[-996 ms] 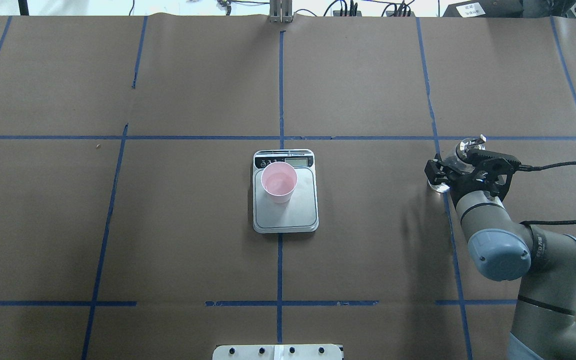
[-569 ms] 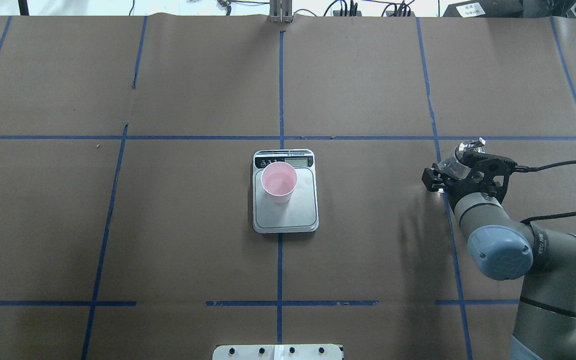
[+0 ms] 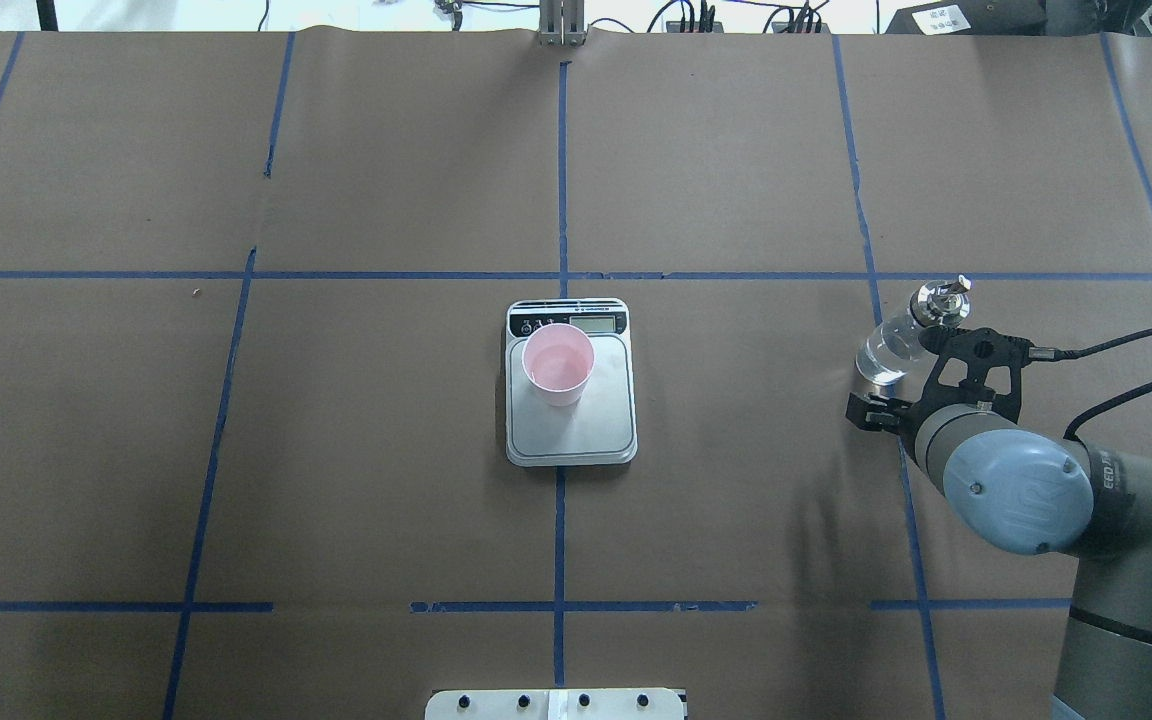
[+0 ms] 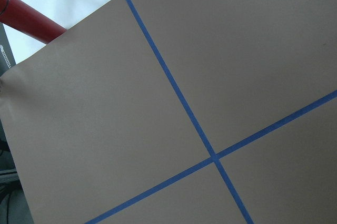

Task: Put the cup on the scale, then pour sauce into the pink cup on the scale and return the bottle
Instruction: 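Open the right gripper and withdraw it from the bottle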

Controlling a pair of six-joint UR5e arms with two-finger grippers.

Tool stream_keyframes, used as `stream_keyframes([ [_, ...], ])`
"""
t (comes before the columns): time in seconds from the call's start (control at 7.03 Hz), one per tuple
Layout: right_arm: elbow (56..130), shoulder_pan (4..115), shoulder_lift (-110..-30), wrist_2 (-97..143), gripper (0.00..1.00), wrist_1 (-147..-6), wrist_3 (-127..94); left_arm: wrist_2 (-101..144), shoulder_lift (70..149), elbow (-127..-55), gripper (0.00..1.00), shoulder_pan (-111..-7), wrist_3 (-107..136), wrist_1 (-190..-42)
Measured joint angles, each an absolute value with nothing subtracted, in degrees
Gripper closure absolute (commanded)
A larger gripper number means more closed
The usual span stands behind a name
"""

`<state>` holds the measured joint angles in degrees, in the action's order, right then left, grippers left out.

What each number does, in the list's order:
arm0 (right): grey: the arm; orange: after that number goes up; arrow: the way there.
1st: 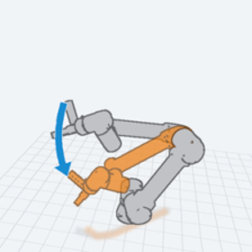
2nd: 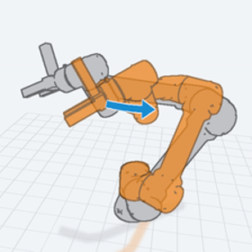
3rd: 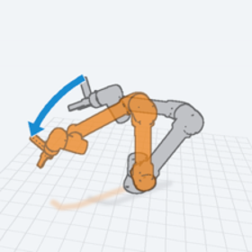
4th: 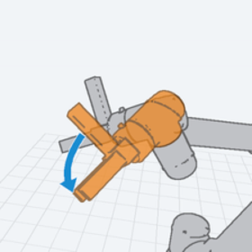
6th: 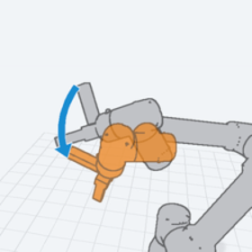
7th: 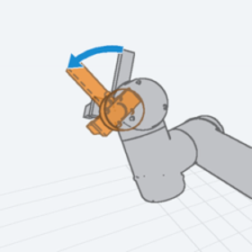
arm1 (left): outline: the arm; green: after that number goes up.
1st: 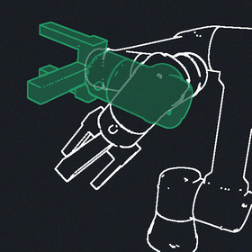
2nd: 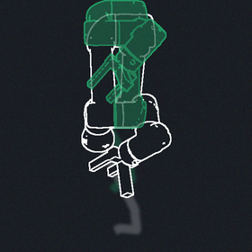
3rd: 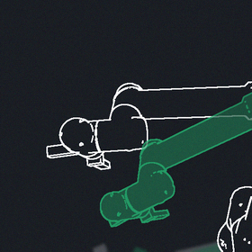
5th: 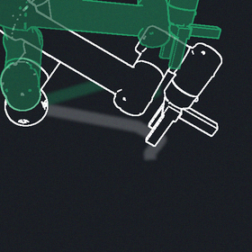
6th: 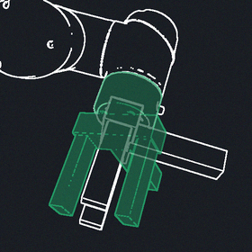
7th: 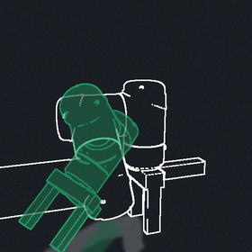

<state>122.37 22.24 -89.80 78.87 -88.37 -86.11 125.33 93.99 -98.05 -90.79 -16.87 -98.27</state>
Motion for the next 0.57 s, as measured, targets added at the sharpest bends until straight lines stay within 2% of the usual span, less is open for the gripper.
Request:
stream_keyframes([
  [0.57,135.41,20.91,-90.03,94.03,0.00,-99.81,-86.11,125.33,93.90,-98.09,0.00,-90.79,-16.96,-98.34],
])
